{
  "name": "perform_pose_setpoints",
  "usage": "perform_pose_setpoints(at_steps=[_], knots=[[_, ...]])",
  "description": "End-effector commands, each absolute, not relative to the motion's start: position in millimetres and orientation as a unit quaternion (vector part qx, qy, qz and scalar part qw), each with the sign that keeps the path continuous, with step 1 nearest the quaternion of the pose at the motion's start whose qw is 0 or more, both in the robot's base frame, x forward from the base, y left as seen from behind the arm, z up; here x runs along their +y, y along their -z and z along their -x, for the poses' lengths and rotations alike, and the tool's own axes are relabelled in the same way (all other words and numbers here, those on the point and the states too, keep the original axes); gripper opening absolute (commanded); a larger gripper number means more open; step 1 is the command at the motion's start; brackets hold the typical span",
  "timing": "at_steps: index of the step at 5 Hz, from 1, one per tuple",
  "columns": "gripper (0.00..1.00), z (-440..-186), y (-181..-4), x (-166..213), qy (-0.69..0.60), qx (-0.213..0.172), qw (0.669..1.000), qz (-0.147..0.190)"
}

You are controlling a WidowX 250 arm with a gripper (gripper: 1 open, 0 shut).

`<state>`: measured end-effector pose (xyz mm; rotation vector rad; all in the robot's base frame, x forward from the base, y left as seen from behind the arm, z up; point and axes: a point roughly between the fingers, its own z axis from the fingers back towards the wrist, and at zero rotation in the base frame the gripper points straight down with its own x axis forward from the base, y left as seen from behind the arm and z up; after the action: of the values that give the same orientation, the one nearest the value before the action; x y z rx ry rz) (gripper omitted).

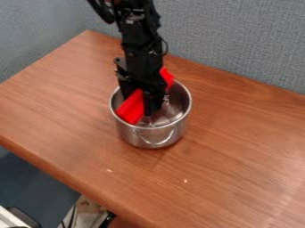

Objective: Put the red object in the metal pot

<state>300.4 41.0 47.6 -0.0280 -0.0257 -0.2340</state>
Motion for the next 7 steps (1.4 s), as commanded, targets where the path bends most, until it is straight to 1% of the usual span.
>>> perform_pose_setpoints(at_steps=[1,2,4,7], knots=[[0.0,-302,-66.6,28,0.104,-0.013,0.994,0.014],[0.0,-296,-72.9,15,0.087,0.007,0.996,0.022],[0.0,-309,-67.6,33,0.04,-0.011,0.999,0.032],[0.0,-314,-62.1,63,0.094,0.033,0.995,0.025]])
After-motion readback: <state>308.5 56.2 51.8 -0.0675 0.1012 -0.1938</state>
